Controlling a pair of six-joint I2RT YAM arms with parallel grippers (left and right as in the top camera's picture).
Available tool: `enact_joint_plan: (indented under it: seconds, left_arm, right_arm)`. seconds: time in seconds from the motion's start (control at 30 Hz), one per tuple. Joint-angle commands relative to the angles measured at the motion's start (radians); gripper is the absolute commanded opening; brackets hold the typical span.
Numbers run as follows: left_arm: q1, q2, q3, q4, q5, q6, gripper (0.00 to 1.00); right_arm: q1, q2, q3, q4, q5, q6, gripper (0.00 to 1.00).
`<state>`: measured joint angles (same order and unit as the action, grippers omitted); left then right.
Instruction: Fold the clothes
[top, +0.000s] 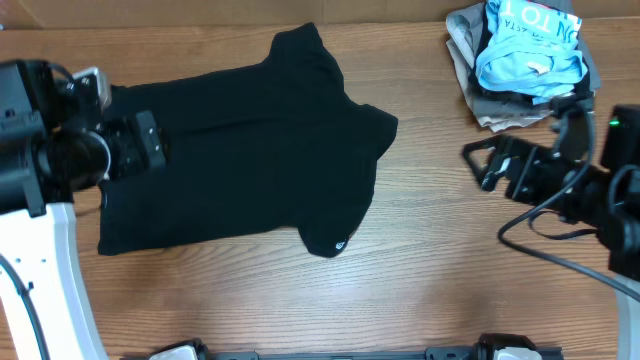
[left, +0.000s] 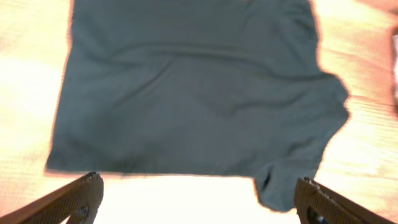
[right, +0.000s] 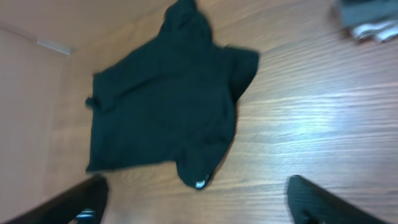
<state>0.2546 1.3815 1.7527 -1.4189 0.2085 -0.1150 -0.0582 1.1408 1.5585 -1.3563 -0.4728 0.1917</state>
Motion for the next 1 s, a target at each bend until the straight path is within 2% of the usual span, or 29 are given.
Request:
enact_joint_plan:
  seconds: [0.0,0.13,0.27,0.5,0.67,0.87,0.97]
  left_arm:
    - [-0.001,-0.074,-0.077,-0.022,-0.106,-0.1,1.0]
    - [0.0,-0.159,-0.273,0.03,-0.108,-0.175,1.0]
    - [0.0,-0.223,-0.5,0.152,-0.141,-0.244,1.0]
    - [0.005,-0.213,-0.754,0.384,-0.303,-0.339,1.0]
    - [0.079,-0.148,-0.829,0.495,-0.323,-0.39,1.0]
    - [0.25,-0.032,-0.849,0.56,-0.328,-0.423,1.0]
    - [0.319,0.028,-0.849,0.586,-0.319,-0.424,0.97]
  right_arm:
    - [0.094,-0.002,-0.058,0.02,0.006,0.029,1.0]
    - [0.251,0.004,-0.195,0.124,0.14,0.159,1.0]
    - [0.394,0.034,-0.339,0.253,0.184,0.235,1.0]
    - [0.508,0.156,-0.459,0.359,0.275,0.293,1.0]
    - [0.517,0.257,-0.476,0.368,0.274,0.308,0.91]
    - [0.517,0.325,-0.477,0.369,0.27,0.319,0.9]
    - [0.517,0.339,-0.477,0.372,0.27,0.319,0.9]
